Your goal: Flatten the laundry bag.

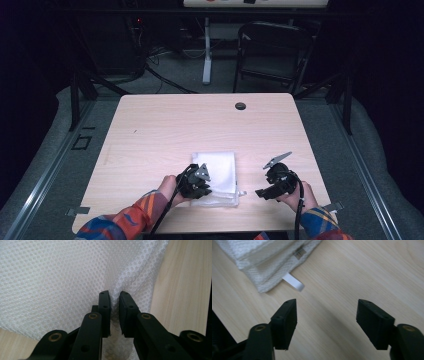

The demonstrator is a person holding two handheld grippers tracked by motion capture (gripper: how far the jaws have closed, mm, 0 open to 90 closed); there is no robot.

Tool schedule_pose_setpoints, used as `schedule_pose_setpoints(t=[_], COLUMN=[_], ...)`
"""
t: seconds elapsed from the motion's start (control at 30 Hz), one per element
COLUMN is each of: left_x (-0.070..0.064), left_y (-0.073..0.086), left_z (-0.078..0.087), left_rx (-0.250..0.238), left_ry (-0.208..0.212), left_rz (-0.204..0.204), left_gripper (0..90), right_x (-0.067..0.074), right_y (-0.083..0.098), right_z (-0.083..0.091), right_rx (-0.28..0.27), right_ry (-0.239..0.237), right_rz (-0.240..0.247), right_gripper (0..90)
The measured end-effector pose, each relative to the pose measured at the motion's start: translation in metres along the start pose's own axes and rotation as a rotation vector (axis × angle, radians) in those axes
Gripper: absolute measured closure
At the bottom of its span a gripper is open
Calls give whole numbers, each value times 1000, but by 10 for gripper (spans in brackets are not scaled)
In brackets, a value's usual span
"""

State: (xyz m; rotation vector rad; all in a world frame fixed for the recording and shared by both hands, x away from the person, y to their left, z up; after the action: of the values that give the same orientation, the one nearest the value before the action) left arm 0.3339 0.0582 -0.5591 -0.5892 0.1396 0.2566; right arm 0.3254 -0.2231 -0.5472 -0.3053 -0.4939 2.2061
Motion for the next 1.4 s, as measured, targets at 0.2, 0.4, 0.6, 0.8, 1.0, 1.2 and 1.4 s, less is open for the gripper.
schedule_pose_setpoints(t=[0.2,0.4,0.6,0.8,1.0,1.2,1.4], left_x=[2,3,3,4,4,6,9], left_y=[-1,-1,-1,-2,-2,-2,-3], left_z=[7,10,10,11,14,17,21], left_rx=[-43,-61,-59,-66,-82,-100,-110], left_ry=[-3,1,-2,2,1,-9,-18], left_rz=[24,43,49,58,64,76,89], left_gripper=[814,814,816,817,818,819,822], right_x=[16,36,60,73,79,79,81], right_y=[-9,-19,-29,-35,-37,-34,-34], right_z=[-1,-4,-12,-22,-33,-44,-46], right_rx=[-42,-82,-112,-104,-86,-82,-89], right_ry=[-22,-56,-80,-81,-80,-96,-95], right_rz=[28,84,148,184,223,218,239], right_gripper=[619,792,865,892,900,900,900])
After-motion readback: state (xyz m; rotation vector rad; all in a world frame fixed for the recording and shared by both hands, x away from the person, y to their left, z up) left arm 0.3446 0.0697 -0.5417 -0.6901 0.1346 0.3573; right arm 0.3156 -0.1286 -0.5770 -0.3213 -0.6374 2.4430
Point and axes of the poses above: each handheld gripper's, and its own axes: z roughly backward along the jaws, y roughly out of its underside, x roughly to its left, the point moved 2 cm from there along -z, roughly forward along the jaws, and after that the axes turned 11 degrees about y, right-handed, at the moved point
